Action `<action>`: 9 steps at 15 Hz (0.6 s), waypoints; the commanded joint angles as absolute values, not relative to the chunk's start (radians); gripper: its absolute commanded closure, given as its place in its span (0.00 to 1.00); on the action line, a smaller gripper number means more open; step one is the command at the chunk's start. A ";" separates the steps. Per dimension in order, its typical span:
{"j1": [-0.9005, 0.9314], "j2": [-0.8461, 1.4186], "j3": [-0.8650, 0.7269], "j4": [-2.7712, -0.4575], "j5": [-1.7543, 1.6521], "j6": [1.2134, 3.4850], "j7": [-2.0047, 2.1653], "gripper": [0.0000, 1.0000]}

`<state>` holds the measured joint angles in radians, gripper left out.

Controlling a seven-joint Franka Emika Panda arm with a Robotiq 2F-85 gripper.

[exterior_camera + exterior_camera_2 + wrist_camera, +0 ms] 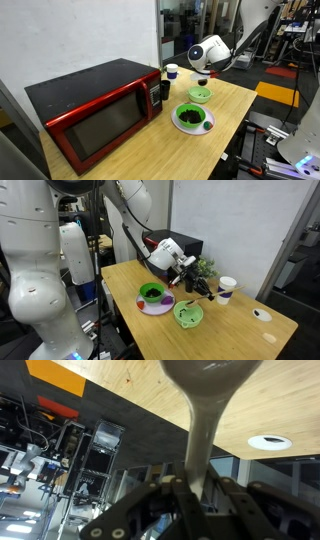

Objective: Use the spoon to transfer one scoop of contents from the dark green bowl to the light green bowl

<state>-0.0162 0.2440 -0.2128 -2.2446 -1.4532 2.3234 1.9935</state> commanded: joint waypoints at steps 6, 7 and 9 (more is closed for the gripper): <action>-0.038 0.217 -0.138 -2.304 -1.596 2.172 2.100 0.94; -0.036 0.219 -0.131 -2.307 -1.614 2.153 2.115 0.94; -0.033 0.221 -0.116 -2.313 -1.642 2.117 2.134 0.94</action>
